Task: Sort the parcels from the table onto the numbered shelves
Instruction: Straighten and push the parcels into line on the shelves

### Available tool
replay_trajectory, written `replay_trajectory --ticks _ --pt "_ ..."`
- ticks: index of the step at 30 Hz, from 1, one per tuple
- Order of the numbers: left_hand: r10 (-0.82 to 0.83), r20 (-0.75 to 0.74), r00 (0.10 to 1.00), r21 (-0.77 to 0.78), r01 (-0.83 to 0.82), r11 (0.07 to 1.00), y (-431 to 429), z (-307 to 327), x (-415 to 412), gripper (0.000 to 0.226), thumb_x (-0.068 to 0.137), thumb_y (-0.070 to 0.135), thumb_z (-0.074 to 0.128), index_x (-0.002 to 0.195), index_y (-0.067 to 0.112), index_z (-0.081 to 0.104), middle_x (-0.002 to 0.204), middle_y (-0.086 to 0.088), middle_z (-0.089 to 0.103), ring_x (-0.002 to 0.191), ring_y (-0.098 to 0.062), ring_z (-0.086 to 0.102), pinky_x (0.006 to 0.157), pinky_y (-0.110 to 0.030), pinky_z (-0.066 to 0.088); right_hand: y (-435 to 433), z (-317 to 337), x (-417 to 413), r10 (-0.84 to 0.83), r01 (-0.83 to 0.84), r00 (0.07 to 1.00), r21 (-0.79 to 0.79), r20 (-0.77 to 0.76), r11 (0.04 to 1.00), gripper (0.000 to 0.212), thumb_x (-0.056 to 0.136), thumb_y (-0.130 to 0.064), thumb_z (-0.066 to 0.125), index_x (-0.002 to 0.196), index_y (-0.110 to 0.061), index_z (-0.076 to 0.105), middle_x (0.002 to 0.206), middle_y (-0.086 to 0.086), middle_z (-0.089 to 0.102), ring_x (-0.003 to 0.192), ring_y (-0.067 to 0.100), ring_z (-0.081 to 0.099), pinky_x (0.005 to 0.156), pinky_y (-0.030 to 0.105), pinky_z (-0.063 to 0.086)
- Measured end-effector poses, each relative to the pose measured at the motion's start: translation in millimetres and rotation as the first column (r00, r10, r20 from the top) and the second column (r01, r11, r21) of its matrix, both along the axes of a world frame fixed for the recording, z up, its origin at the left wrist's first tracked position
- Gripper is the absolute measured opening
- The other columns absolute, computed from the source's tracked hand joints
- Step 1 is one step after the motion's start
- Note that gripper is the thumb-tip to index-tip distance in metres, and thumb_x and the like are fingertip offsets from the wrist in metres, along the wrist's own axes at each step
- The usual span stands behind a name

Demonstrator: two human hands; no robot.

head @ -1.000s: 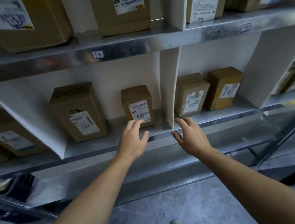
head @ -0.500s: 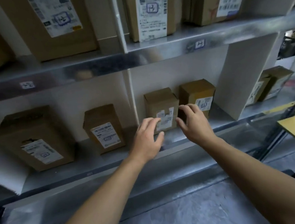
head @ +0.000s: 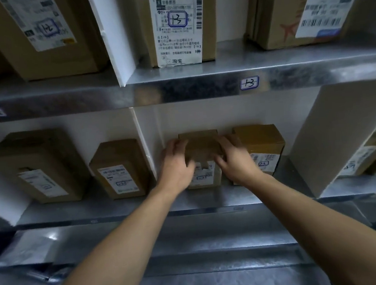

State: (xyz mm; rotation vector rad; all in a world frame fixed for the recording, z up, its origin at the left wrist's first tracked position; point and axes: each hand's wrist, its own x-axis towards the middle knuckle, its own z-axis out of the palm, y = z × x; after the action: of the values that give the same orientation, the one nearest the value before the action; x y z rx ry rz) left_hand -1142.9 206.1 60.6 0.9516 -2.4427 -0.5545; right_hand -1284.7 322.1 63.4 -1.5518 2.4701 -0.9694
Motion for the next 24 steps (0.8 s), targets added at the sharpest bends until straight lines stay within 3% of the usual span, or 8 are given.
replay_trajectory --ticks 3,7,11,17,24 --pt "0.008 0.050 0.999 -0.006 -0.008 1.000 -4 -2 -4 0.050 0.091 0.026 0.061 0.138 0.015 0.048 0.144 -0.010 0.036 0.130 -0.030 0.039 0.111 -0.040 0.035 -6 -4 -6 0.034 -0.034 0.999 -0.018 -0.031 0.999 0.050 0.096 -0.019 0.064 0.143 -0.011 0.050 0.133 0.019 0.047 0.120 0.033 0.050 0.094 0.027 0.037" --pt "0.009 0.015 1.000 -0.021 -0.008 1.000 -6 -5 -4 0.041 0.091 0.024 0.063 0.130 0.013 0.056 0.137 -0.009 0.042 0.124 -0.027 0.045 0.107 -0.035 0.039 -10 -13 -12 0.064 -0.064 0.997 -0.020 -0.034 0.998 0.042 0.095 -0.017 0.065 0.135 -0.006 0.057 0.132 0.021 0.050 0.120 0.036 0.052 0.098 0.036 0.042" --pt "-0.001 -0.031 1.000 -0.001 0.001 1.000 -7 -12 0 0.041 0.090 0.022 0.063 0.130 0.013 0.057 0.139 -0.008 0.042 0.127 -0.026 0.045 0.108 -0.037 0.040 -9 -21 -13 0.056 -0.056 0.998 -0.045 0.004 0.997 0.035 0.093 -0.015 0.067 0.126 -0.004 0.063 0.130 0.021 0.051 0.116 0.036 0.055 0.095 0.029 0.039" --pt "0.015 -0.022 1.000 0.031 -0.014 0.999 -10 -9 3 0.039 0.093 0.022 0.061 0.132 0.018 0.056 0.138 -0.008 0.044 0.123 -0.025 0.049 0.100 -0.017 0.032 -9 -23 -9 0.070 -0.066 0.997 -0.079 0.040 0.995 0.038 0.094 -0.014 0.066 0.130 -0.006 0.061 0.132 0.021 0.046 0.114 0.035 0.056 0.093 0.022 0.034" --pt "0.058 -0.045 0.997 0.015 -0.057 0.998 0 -11 3 0.038 0.094 0.023 0.058 0.132 0.022 0.055 0.138 -0.006 0.043 0.120 -0.025 0.052 0.102 -0.027 0.043 -11 -27 -17 0.090 -0.086 0.995 -0.086 0.038 0.993 0.036 0.093 -0.014 0.067 0.128 -0.007 0.063 0.129 0.020 0.051 0.113 0.032 0.055 0.089 0.018 0.031"
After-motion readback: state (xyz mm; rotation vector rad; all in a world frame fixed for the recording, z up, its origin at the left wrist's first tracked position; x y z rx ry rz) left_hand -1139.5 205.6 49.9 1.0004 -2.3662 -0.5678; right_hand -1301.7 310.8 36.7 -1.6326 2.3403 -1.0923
